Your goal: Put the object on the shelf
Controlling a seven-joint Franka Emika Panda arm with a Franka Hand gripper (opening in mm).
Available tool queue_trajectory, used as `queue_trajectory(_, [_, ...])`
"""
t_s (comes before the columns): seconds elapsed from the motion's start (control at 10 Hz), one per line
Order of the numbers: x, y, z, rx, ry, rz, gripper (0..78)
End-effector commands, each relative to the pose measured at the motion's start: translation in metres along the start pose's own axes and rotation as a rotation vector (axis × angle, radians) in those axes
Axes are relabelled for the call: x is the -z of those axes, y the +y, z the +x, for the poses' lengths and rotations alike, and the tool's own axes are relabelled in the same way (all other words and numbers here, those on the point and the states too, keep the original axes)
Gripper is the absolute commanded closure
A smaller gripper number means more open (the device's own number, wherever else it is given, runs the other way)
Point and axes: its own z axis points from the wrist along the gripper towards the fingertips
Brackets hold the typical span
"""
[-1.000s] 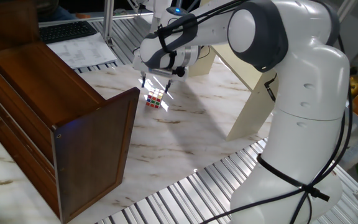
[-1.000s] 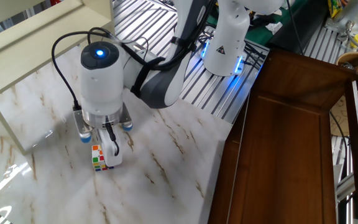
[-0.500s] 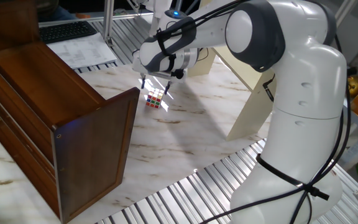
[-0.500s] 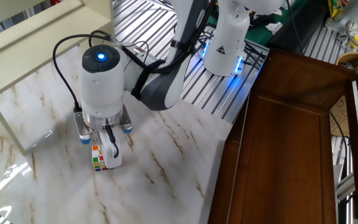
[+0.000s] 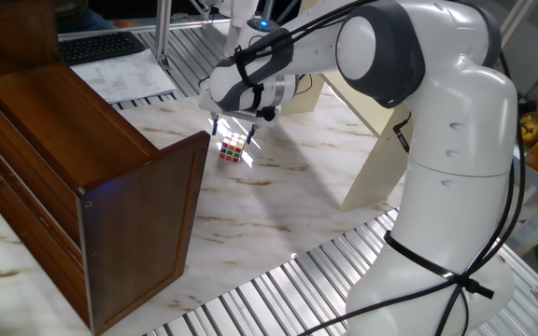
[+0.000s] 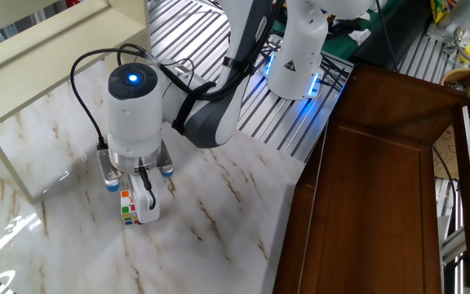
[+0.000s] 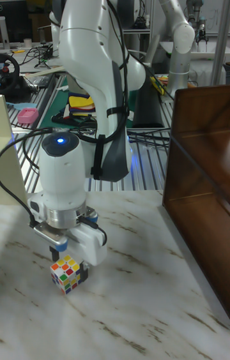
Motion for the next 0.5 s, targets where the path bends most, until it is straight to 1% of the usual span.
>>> queue_trajectory(0.1, [-0.0055,-0.0003,-0.0006,0.001,-0.009,-0.003,0.1])
queue_trajectory(0.5, [-0.0111,-0.0013,-0.0019,0.003,-0.013,-0.006,0.1])
